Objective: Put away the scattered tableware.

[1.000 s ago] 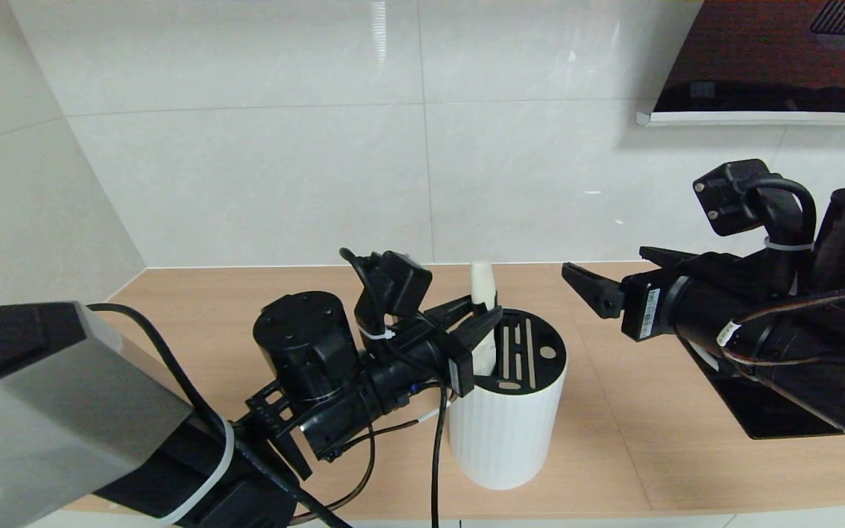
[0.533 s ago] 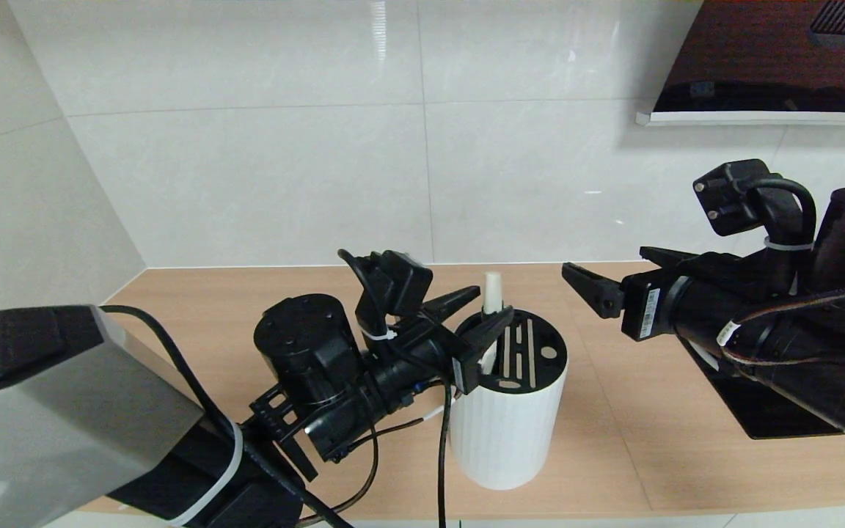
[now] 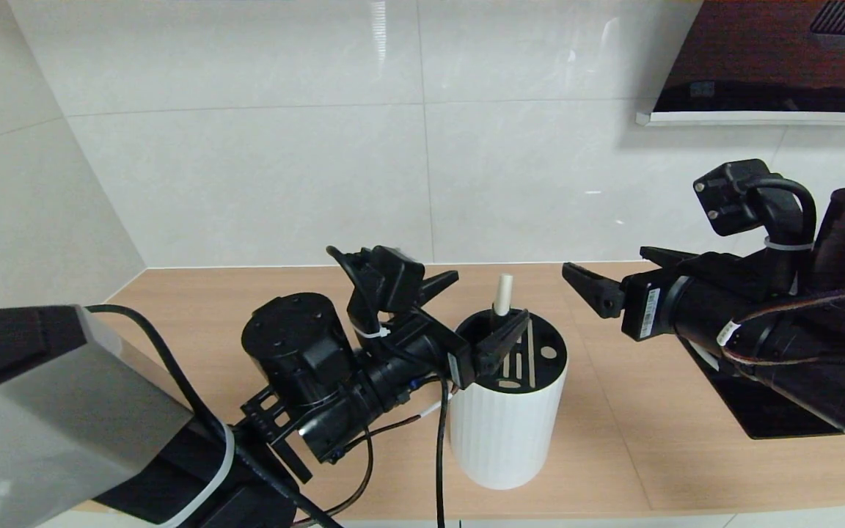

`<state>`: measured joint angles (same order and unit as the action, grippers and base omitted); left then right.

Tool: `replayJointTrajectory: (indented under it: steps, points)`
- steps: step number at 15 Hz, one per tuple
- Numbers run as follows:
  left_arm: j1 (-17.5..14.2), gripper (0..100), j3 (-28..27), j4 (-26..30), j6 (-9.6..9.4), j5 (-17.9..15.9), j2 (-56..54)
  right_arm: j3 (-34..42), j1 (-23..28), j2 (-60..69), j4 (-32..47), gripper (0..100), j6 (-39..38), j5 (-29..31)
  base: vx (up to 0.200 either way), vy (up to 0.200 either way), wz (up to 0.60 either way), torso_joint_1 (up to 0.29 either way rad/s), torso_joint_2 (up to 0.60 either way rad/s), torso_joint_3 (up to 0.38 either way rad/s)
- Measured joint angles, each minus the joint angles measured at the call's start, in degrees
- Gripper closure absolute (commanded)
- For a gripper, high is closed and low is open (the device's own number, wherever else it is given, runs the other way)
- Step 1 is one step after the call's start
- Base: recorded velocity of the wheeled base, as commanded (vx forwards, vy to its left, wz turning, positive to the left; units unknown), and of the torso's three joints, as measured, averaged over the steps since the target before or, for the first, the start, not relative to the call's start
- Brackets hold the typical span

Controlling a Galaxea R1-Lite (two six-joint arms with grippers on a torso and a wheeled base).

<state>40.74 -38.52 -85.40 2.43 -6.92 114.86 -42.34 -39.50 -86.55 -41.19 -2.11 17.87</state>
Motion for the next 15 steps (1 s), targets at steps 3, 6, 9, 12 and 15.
replayJointTrajectory:
  steps: [3, 6, 9, 12, 15]
  points:
    - [0.07, 0, 3.3, 2.38, -0.16, 2.11, -4.11, 0.17, 0.39, 0.43, -0.11, 0, -0.05, 0.2, 0.0, 0.0, 0.0, 0.0, 0.0, 0.0]
    - [-2.13, 0, 7.72, 8.62, -0.16, 2.72, -14.4, 2.02, 2.51, 3.38, -0.22, 0, -0.16, 1.76, 0.0, 0.0, 0.0, 0.0, 0.0, 0.0]
    - [-7.06, 0, 15.81, 17.32, -0.02, 3.47, -30.14, 7.89, 5.1, 10.98, 0.15, 0, 0.09, 2.79, 0.0, 0.0, 0.0, 0.0, 0.0, 0.0]
    - [-13.1, 0, 22.35, 29.12, 0.04, 3.67, -47.42, 14.73, 11.75, 22.42, 2.06, 0, 1.05, 0.62, 0.0, 0.0, 0.0, 0.0, 0.0, 0.0]
    - [-17.31, 0, 23.37, 50.23, 0.09, 3.75, -66.77, 18.25, 22.19, 35.95, 9.86, 0, 1.57, -4.02, 0.0, 0.0, 0.0, 0.0, 0.0, 0.0]
